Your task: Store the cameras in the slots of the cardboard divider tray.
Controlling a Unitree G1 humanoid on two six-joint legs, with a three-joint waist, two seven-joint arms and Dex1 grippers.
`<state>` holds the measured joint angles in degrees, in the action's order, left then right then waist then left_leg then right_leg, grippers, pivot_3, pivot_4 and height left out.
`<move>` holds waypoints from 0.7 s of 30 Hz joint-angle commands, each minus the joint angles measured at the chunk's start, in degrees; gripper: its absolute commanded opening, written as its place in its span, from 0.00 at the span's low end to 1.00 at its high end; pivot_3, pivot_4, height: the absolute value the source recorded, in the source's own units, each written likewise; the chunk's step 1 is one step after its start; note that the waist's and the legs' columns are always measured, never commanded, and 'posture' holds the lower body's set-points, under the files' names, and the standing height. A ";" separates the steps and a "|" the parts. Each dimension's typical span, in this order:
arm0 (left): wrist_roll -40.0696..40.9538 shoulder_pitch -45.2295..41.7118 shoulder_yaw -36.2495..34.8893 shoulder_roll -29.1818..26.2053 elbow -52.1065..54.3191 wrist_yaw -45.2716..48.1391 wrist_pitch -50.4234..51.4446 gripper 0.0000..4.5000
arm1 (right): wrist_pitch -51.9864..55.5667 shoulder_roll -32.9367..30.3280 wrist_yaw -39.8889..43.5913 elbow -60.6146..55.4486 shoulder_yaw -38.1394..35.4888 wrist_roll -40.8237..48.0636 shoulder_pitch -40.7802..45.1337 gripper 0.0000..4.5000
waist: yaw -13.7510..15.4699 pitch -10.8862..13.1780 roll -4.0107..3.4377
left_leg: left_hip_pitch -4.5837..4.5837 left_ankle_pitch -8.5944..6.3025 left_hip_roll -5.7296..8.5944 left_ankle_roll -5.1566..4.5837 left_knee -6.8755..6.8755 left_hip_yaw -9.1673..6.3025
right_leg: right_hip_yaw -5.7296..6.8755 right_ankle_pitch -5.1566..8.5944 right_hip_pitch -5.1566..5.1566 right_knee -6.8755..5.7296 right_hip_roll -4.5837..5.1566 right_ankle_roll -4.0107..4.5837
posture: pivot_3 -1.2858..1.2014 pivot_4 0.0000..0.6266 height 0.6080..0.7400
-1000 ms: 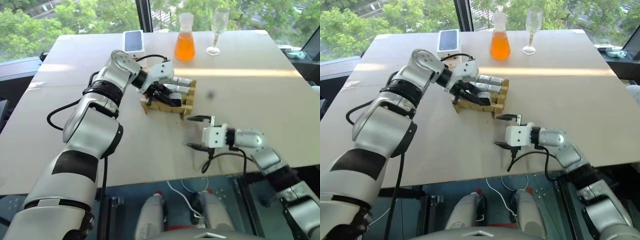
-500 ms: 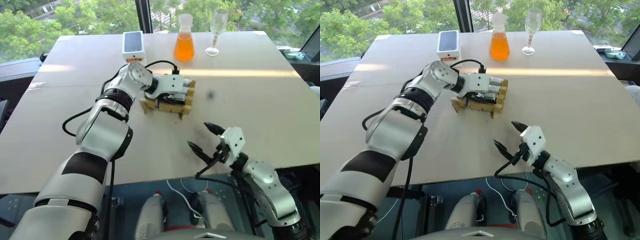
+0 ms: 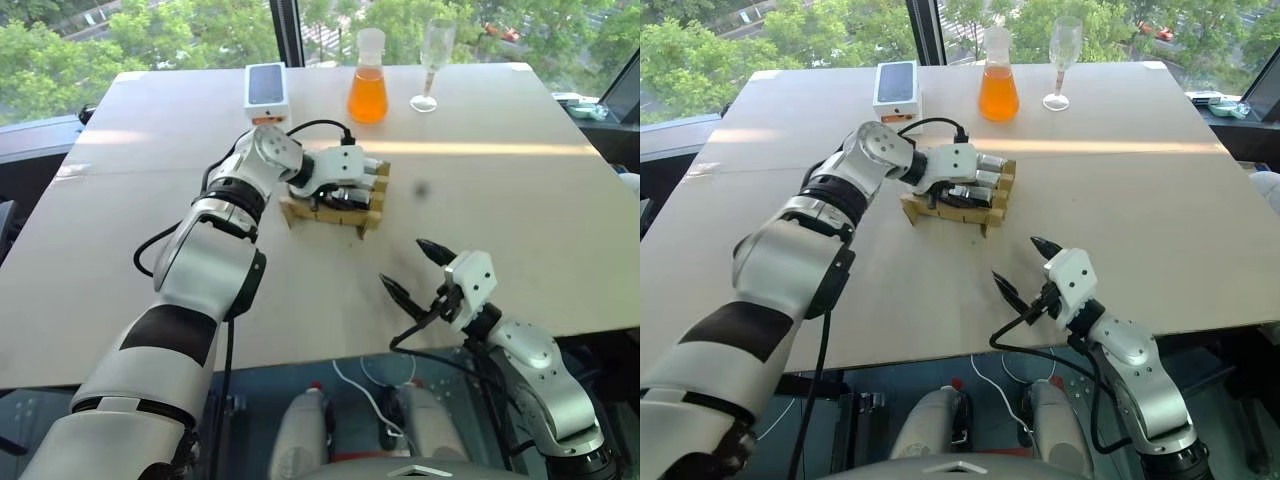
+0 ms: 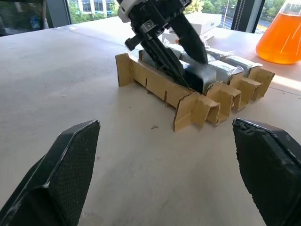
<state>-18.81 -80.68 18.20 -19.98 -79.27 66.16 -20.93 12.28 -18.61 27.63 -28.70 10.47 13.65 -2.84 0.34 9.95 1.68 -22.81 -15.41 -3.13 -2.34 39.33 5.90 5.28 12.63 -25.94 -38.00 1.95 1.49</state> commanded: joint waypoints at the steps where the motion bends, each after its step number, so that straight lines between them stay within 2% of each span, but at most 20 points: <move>1: 1.07 -1.89 -3.07 -1.63 1.28 -2.04 -2.48 0.86 | -0.96 -0.27 0.61 -1.28 -1.04 0.53 0.82 1.00 | -0.01 0.00 0.00 | 0.00 0.00 0.00 0.00 0.00 -0.01 | 0.00 0.00 0.00 0.00 0.00 0.00 | 0.52 0.24 1.00; 3: 2.71 -2.80 -5.53 -3.10 1.69 -2.15 -4.07 0.86 | -0.82 -0.44 0.88 -1.41 -1.35 0.91 0.79 1.00 | -0.12 0.01 0.02 | 0.00 0.00 0.00 0.00 0.00 0.00 | 0.00 0.00 0.00 0.00 0.00 0.00 | 0.52 0.24 1.00; 7: 13.17 -2.69 -16.60 -8.37 3.64 4.54 -2.65 0.86 | -0.90 -1.37 1.94 -0.39 -3.68 2.46 0.52 1.00 | -0.66 0.01 0.02 | -0.01 0.02 -0.02 0.03 0.00 -0.01 | 0.01 -0.01 0.00 -0.01 0.00 0.02 | 0.52 0.24 1.00; 9: 17.30 -0.98 -20.58 -10.61 4.95 8.07 0.16 0.86 | -1.02 -1.82 2.54 0.52 -4.97 3.25 0.60 1.00 | -0.97 0.01 0.02 | 0.00 0.10 -0.02 0.18 0.00 0.00 | 0.02 -0.01 0.00 -0.01 0.01 0.02 | 0.52 0.24 1.00; 11: 21.95 5.02 -24.22 -14.57 9.86 12.33 5.14 0.86 | -0.96 -2.48 3.71 2.33 -7.39 5.18 1.19 1.00 | -1.14 -0.02 -0.01 | 0.04 0.13 -0.02 0.22 0.00 0.01 | 0.01 -0.01 0.04 -0.01 0.02 0.02 | 0.52 0.24 1.00; 15: 29.30 23.85 -30.23 -21.62 29.85 11.90 14.89 0.86 | -0.77 -4.80 8.40 6.84 -11.35 9.40 2.42 1.00 | -2.47 -0.12 -0.18 | 0.49 0.13 -0.16 0.22 -0.13 0.16 | -0.25 -0.01 0.30 -0.11 0.04 0.03 | 0.52 0.24 1.00; 17: 35.49 41.31 -37.57 -23.08 48.95 6.49 26.13 0.86 | -1.92 -7.16 13.19 11.45 -12.89 10.76 3.44 1.00 | -2.54 -0.10 -0.05 | 0.47 0.14 -0.23 0.23 -0.12 0.12 | -0.24 -0.05 0.28 -0.22 0.19 0.09 | 0.52 0.24 1.00; 19: 37.09 62.34 -46.06 -20.44 67.68 -1.25 30.73 0.86 | -2.80 -9.02 17.69 17.73 -14.94 12.45 5.84 1.00 | -2.84 -0.12 -0.01 | 0.46 0.13 -0.35 0.25 -0.09 0.16 | -0.27 -0.13 0.26 -0.18 0.32 0.22 | 0.52 0.24 1.00; 21: 37.63 75.60 -50.17 -16.32 80.21 -8.46 33.81 0.86 | -4.00 -10.10 21.75 22.59 -16.23 13.93 7.96 1.00 | -2.30 -0.15 0.08 | 0.58 0.10 -0.38 0.28 -0.16 0.27 | -0.42 -0.13 0.31 -0.12 0.38 0.23 | 0.52 0.24 1.00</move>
<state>17.08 -5.49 -28.72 -36.15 -7.52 61.68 11.28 10.29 -28.44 46.53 -6.52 -4.19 25.67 3.71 -1.96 9.80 1.76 -22.23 -15.35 -3.46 -2.11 39.18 6.18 4.90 12.50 -25.59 -38.09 2.38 1.72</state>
